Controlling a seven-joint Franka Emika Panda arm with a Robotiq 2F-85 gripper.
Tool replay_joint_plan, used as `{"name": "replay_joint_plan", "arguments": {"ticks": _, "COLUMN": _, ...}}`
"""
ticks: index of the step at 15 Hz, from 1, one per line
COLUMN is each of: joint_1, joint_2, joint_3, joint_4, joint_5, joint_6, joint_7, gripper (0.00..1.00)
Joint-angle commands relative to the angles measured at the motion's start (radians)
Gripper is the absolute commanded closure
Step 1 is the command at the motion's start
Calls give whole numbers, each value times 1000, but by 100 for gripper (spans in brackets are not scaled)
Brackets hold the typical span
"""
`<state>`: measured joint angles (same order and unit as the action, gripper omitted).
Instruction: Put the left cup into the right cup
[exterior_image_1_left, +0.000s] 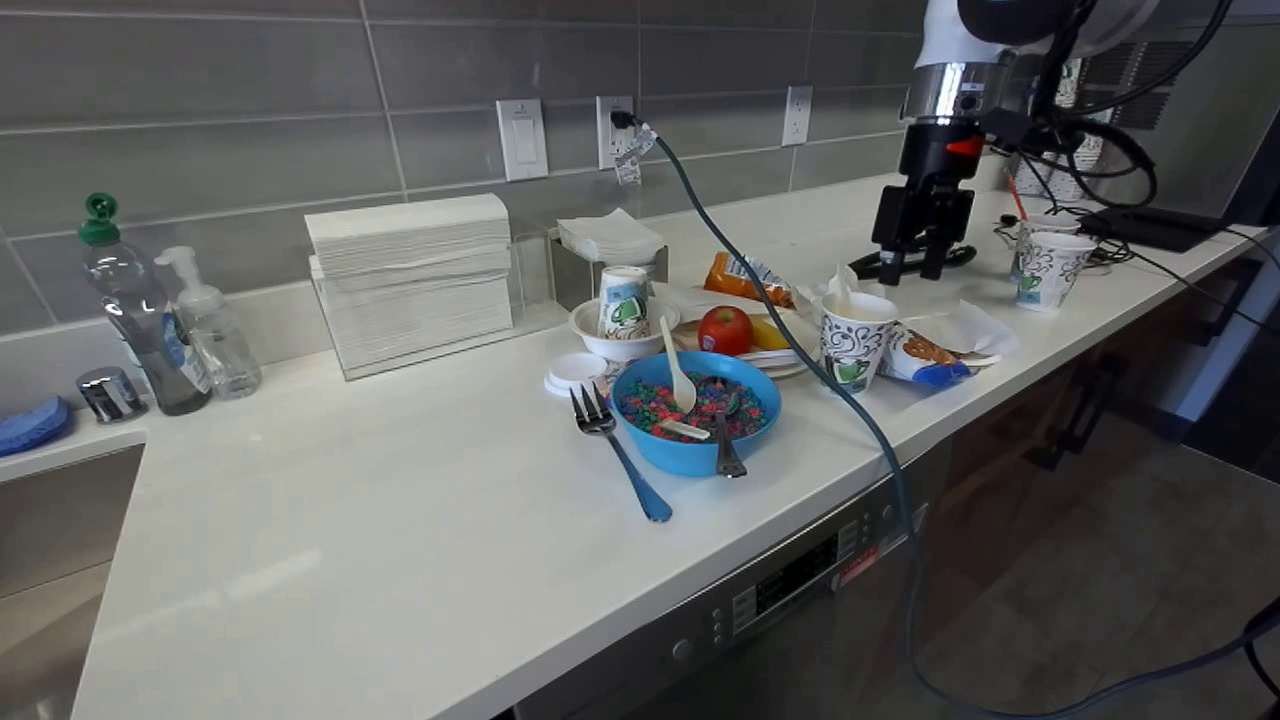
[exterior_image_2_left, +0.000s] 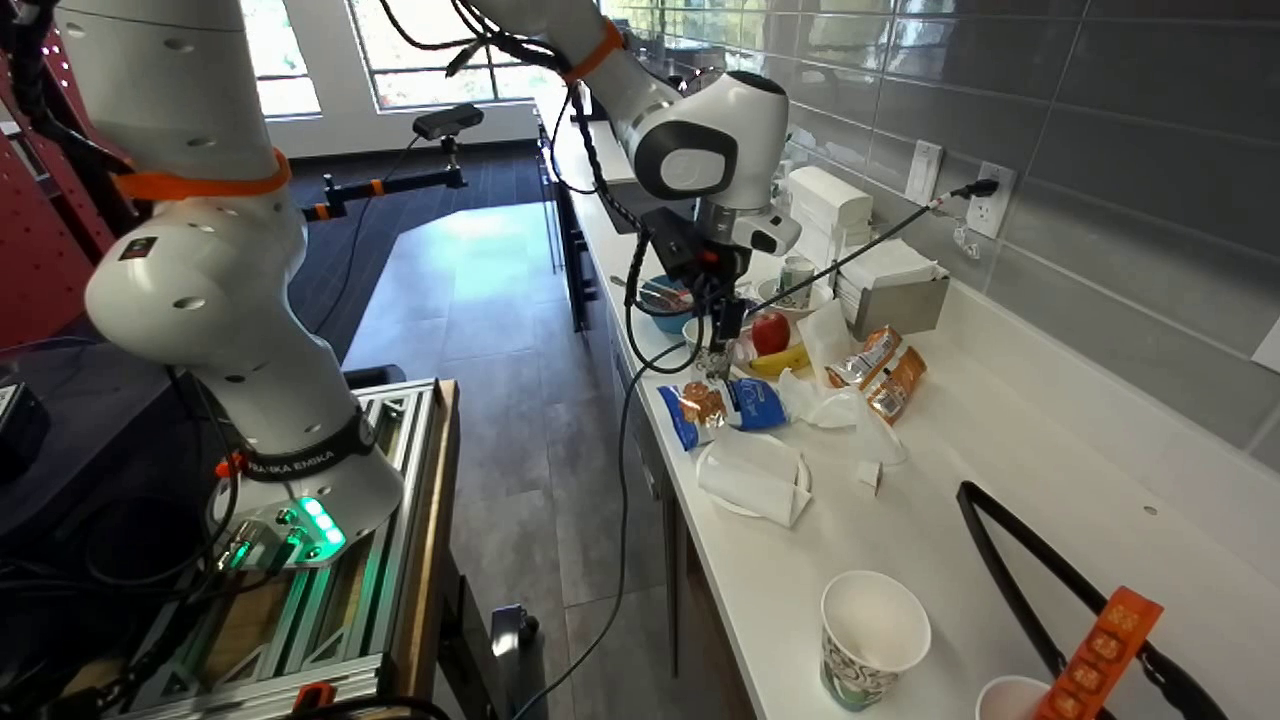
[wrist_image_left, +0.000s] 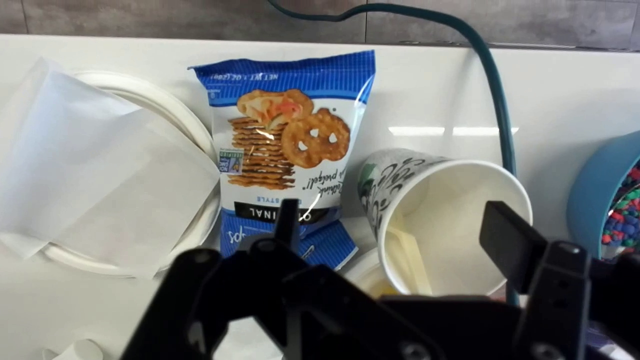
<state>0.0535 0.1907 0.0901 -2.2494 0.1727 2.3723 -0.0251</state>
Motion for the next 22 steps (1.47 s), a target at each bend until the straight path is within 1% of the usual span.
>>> {"name": "replay_joint_plan", "arguments": {"ticks": 1, "joint_1": 4, "joint_2": 35, "joint_3": 8, "joint_4": 13, "joint_5": 24, "joint_6": 33, "joint_7": -2, "gripper": 20}}
{"name": "replay_joint_plan", "arguments": {"ticks": 2, "joint_1": 4, "joint_2": 39, "joint_3": 10, "joint_4": 13, "joint_5": 25, "joint_6": 40, "joint_7": -3, "gripper": 20}}
{"name": "replay_joint_plan", "arguments": {"ticks": 3, "joint_1": 5, "joint_2": 44, "joint_3": 12, "joint_4": 14, "joint_5": 21, "joint_6": 46, "joint_7": -1, "gripper": 29}}
{"name": "replay_joint_plan", "arguments": {"ticks": 4, "joint_1": 5, "joint_2": 48, "joint_3": 14, "joint_4": 14, "joint_5": 22, "joint_6": 55, "joint_7": 1, "gripper": 40}}
{"name": "replay_joint_plan", "arguments": {"ticks": 5, "joint_1": 5, "joint_2": 52, "joint_3": 16, "joint_4": 15, "joint_5": 25, "joint_6": 67, "joint_7": 1, "gripper": 42}}
{"name": "replay_joint_plan", "arguments": {"ticks": 6, "joint_1": 5, "joint_2": 54, "joint_3": 17, "joint_4": 12, "joint_5": 25, "joint_6": 86, "joint_7": 2, "gripper": 47}}
{"name": "replay_joint_plan", "arguments": {"ticks": 7, "joint_1": 4, "joint_2": 57, "joint_3": 17, "joint_4": 10, "joint_5": 25, "joint_6": 106, "joint_7": 8, "gripper": 57}}
{"name": "replay_joint_plan", "arguments": {"ticks": 9, "joint_1": 1, "joint_2": 66, "joint_3": 17, "joint_4": 13, "joint_5": 33, "joint_6": 138, "joint_7": 16, "gripper": 65}}
{"name": "replay_joint_plan", "arguments": {"ticks": 10, "joint_1": -1, "joint_2": 71, "joint_3": 18, "joint_4": 15, "joint_5": 38, "joint_6": 149, "joint_7": 20, "gripper": 65}}
{"name": "replay_joint_plan", "arguments": {"ticks": 11, "joint_1": -2, "joint_2": 75, "joint_3": 19, "joint_4": 16, "joint_5": 42, "joint_6": 156, "joint_7": 20, "gripper": 62}}
{"name": "replay_joint_plan", "arguments": {"ticks": 12, "joint_1": -2, "joint_2": 81, "joint_3": 20, "joint_4": 18, "joint_5": 45, "joint_6": 158, "joint_7": 21, "gripper": 62}}
{"name": "replay_joint_plan", "arguments": {"ticks": 13, "joint_1": -2, "joint_2": 85, "joint_3": 21, "joint_4": 20, "joint_5": 47, "joint_6": 160, "joint_7": 21, "gripper": 54}}
{"name": "replay_joint_plan", "arguments": {"ticks": 16, "joint_1": -1, "joint_2": 96, "joint_3": 21, "joint_4": 26, "joint_5": 45, "joint_6": 165, "joint_7": 27, "gripper": 51}}
{"name": "replay_joint_plan", "arguments": {"ticks": 17, "joint_1": -1, "joint_2": 100, "joint_3": 20, "joint_4": 28, "joint_5": 42, "joint_6": 165, "joint_7": 30, "gripper": 70}}
{"name": "replay_joint_plan", "arguments": {"ticks": 21, "joint_1": -14, "joint_2": 87, "joint_3": 22, "joint_4": 35, "joint_5": 62, "joint_6": 137, "joint_7": 21, "gripper": 99}}
{"name": "replay_joint_plan", "arguments": {"ticks": 22, "joint_1": -18, "joint_2": 78, "joint_3": 18, "joint_4": 38, "joint_5": 65, "joint_6": 118, "joint_7": 27, "gripper": 100}}
